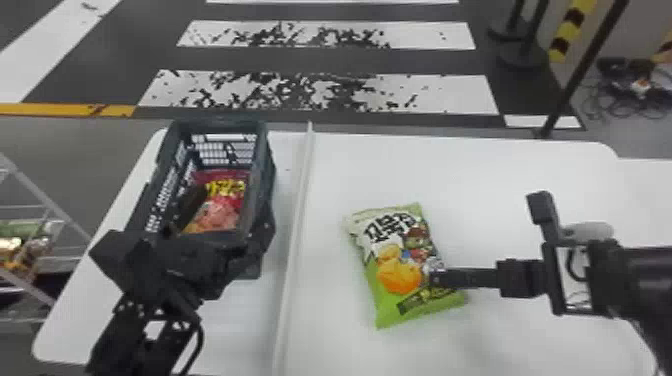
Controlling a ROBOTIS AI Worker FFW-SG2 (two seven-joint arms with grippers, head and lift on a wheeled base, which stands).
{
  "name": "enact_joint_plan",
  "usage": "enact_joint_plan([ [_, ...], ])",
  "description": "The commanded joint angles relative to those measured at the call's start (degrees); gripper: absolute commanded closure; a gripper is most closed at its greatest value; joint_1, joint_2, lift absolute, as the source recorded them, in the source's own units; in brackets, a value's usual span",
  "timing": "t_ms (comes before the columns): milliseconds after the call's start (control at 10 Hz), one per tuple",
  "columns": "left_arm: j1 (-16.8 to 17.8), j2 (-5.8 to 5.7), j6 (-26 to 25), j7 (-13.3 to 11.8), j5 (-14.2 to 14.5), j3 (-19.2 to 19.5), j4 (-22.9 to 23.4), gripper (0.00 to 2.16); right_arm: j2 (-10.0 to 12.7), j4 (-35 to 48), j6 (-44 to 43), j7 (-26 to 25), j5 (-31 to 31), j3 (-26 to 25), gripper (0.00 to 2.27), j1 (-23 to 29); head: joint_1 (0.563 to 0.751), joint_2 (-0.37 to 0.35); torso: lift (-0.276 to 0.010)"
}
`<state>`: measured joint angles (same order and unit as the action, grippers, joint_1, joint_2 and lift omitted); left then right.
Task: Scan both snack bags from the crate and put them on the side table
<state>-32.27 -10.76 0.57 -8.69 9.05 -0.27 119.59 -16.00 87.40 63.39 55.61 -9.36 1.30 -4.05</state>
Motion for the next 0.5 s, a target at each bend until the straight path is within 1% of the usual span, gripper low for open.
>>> enact_joint_plan([
  [0, 0.0, 0.03, 0.2, 0.0, 0.0, 0.0, -0.1, 0.08, 0.0, -0.3, -0.5, 0.5, 2.2, 1.6, 2.2, 0.0, 0.695, 0.055, -0.087],
  [100, 0.0, 0.03, 0.2, 0.0, 0.0, 0.0, -0.1, 0.08, -0.1, -0.3, -0.5, 1.2, 3.9, 2.9, 2.26, 0.0, 0.695, 0.057, -0.087],
  [200, 0.0, 0.12, 0.2, -0.1, 0.0, 0.0, -0.1, 0.08, 0.0, -0.5, -1.4, 2.3, 4.9, 3.5, 2.26, 0.1, 0.695, 0.063, -0.087],
  [300, 0.0, 0.12, 0.2, -0.1, 0.0, 0.1, -0.1, 0.08, 0.2, 0.1, -2.3, 2.5, 4.9, 3.5, 2.26, 0.9, 0.695, 0.068, -0.087],
  [400, 0.0, 0.12, 0.2, 0.0, 0.0, 0.1, -0.1, 0.08, 0.3, 2.9, -1.9, 2.0, 4.7, 2.1, 2.26, 2.3, 0.695, 0.07, -0.087],
])
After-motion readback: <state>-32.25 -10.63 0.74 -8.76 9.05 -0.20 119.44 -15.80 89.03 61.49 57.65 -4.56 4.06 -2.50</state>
